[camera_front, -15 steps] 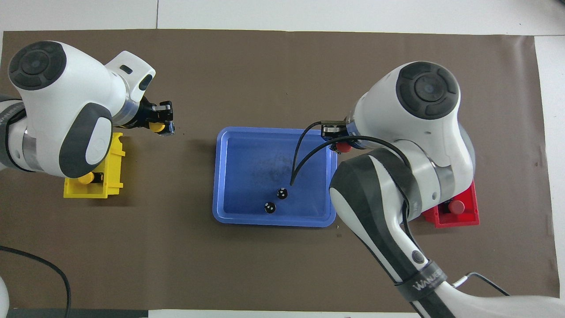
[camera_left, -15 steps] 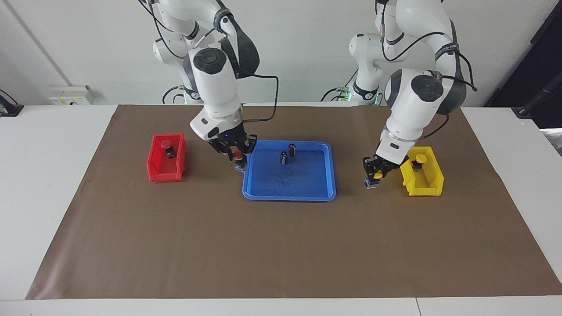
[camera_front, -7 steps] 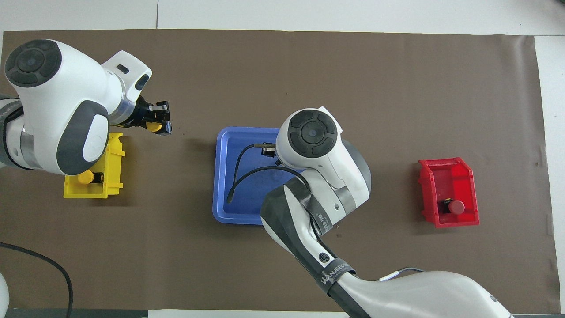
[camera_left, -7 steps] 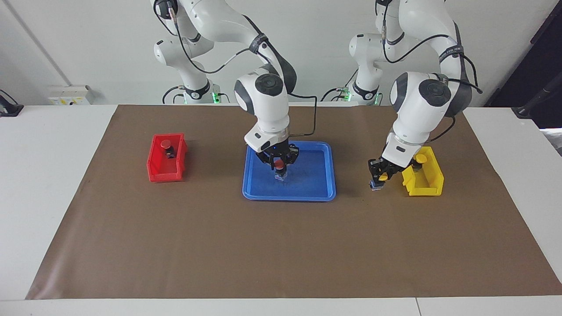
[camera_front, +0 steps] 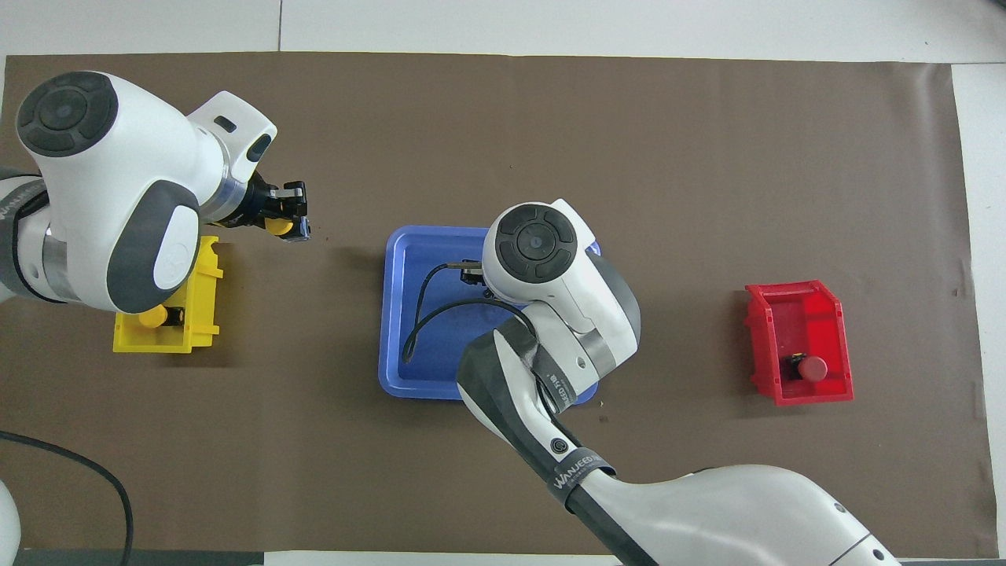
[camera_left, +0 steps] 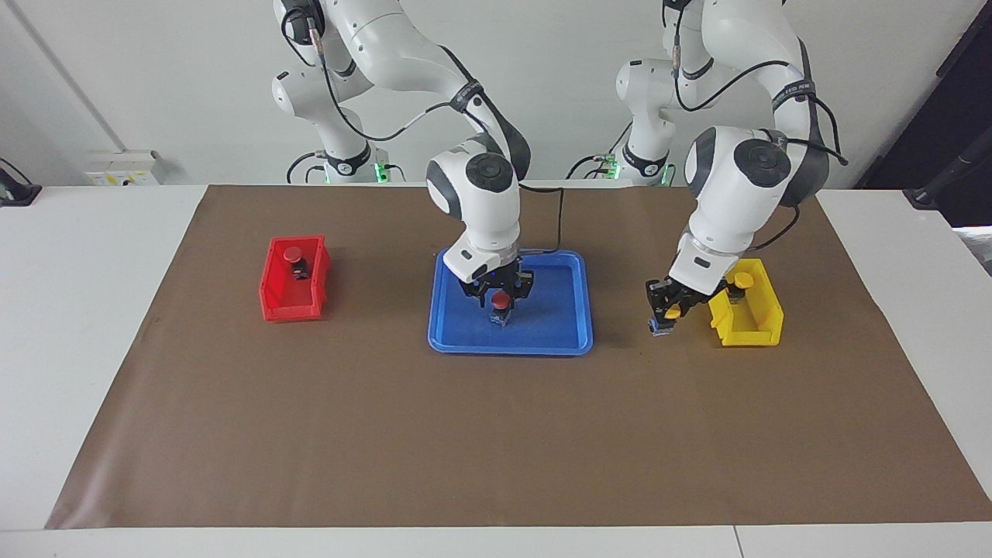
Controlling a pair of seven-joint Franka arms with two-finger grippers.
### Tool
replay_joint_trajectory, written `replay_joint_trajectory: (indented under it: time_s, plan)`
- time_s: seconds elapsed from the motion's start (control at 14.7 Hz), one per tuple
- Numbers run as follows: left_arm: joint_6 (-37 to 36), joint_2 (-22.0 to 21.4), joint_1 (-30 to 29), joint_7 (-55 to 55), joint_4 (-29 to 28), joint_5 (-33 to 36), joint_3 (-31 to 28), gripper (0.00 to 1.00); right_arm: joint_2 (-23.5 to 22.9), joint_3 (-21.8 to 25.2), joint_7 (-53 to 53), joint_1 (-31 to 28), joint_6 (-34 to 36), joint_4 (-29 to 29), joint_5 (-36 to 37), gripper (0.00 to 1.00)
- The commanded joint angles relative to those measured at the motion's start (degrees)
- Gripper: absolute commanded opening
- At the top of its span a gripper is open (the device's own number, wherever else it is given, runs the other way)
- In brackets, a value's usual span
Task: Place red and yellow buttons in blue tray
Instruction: 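Place the red button in the blue tray with the right gripper, then place the yellow button in the tray while the right gripper returns to the red bin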
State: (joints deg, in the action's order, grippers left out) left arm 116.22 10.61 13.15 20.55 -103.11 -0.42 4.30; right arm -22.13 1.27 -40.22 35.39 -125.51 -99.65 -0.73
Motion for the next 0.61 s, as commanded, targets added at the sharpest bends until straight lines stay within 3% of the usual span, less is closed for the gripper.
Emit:
replay_joint_trajectory:
  time_s: [0.0,0.14,0.34,0.54]
  plan:
    - [-0.6,0.6,1.7,0.1,1.3,-0.4,-0.1,0.01,3.5,-0.1,1.3,-4.2,6.5,2.9,2.7,0.97]
    - [0.8,0.5,5.4,0.2,1.2,-0.7,-0.1,0.01,9.1,-0.1,8.5,-8.6,11.1,0.7,2.8,0.95]
    - [1.5,0.6,11.8,0.7,0.8,-1.8,0.0,0.01,21.8,-0.2,20.7,-18.6,12.4,-12.5,2.2,0.93]
    - [4.9,2.5,16.3,5.2,0.5,-2.0,-0.1,0.01,30.4,-0.1,31.2,-26.5,12.5,-22.9,1.8,0.91]
